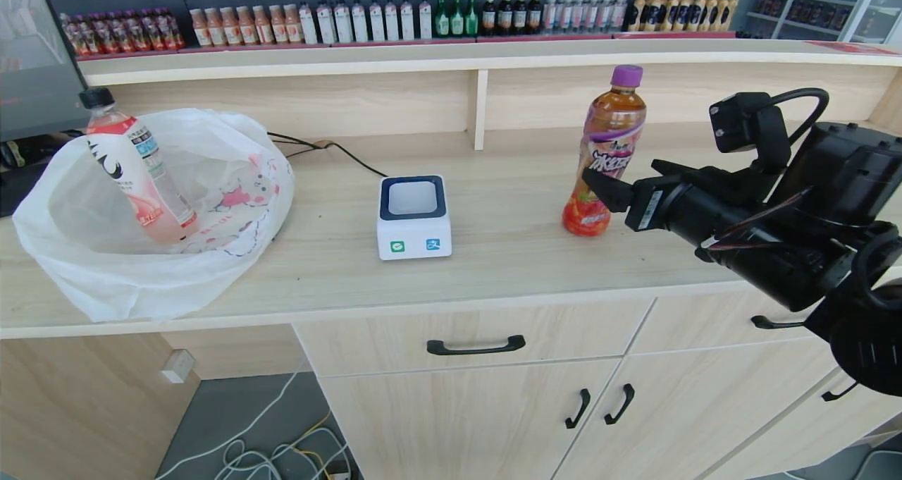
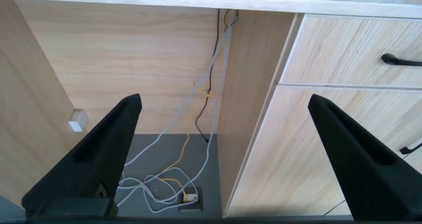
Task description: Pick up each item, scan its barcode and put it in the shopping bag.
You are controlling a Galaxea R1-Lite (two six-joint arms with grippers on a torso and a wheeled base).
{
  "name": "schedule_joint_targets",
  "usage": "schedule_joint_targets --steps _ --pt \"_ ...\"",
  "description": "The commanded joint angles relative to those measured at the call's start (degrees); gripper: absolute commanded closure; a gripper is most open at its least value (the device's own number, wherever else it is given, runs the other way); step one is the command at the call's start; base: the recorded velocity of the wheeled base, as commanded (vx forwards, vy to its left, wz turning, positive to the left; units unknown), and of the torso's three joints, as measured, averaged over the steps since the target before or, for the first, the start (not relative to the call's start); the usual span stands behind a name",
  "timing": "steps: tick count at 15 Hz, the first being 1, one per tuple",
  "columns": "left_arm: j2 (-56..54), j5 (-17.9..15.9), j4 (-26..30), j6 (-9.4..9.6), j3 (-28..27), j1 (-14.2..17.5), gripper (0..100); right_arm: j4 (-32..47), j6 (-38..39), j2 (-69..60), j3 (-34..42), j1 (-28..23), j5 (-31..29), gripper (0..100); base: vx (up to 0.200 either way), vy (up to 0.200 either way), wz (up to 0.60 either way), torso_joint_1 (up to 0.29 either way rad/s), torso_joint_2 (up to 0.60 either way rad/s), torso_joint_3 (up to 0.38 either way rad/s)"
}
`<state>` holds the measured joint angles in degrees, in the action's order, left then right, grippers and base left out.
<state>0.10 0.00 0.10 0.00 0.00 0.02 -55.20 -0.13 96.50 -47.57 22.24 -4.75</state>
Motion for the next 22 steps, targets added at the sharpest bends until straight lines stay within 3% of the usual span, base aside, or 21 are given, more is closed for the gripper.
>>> schedule_joint_targets --steps 1,5,11,16,22 --pt "0.0 0.0 0.0 0.00 0.0 0.0 0 -0.1 -0.2 1.7 -0.6 -1.8 2.5 0 0.000 0.000 0.00 0.000 0.00 0.000" --pt "0.0 0.0 0.0 0.00 0.0 0.0 0 0.0 -0.7 4.1 -4.8 -3.3 7.0 0 0.000 0.000 0.00 0.000 0.00 0.000" --pt "0.0 0.0 0.0 0.00 0.0 0.0 0 -0.6 -0.2 9.7 -7.7 -4.7 7.9 0 0.000 0.000 0.00 0.000 0.00 0.000" --pt "0.0 0.0 0.0 0.00 0.0 0.0 0 -7.3 0.2 13.9 -7.9 -5.8 7.9 0 0.000 0.000 0.00 0.000 0.00 0.000" --pt "0.0 0.0 0.0 0.00 0.0 0.0 0 -9.0 0.0 17.6 -10.3 -6.4 9.6 0 0.000 0.000 0.00 0.000 0.00 0.000"
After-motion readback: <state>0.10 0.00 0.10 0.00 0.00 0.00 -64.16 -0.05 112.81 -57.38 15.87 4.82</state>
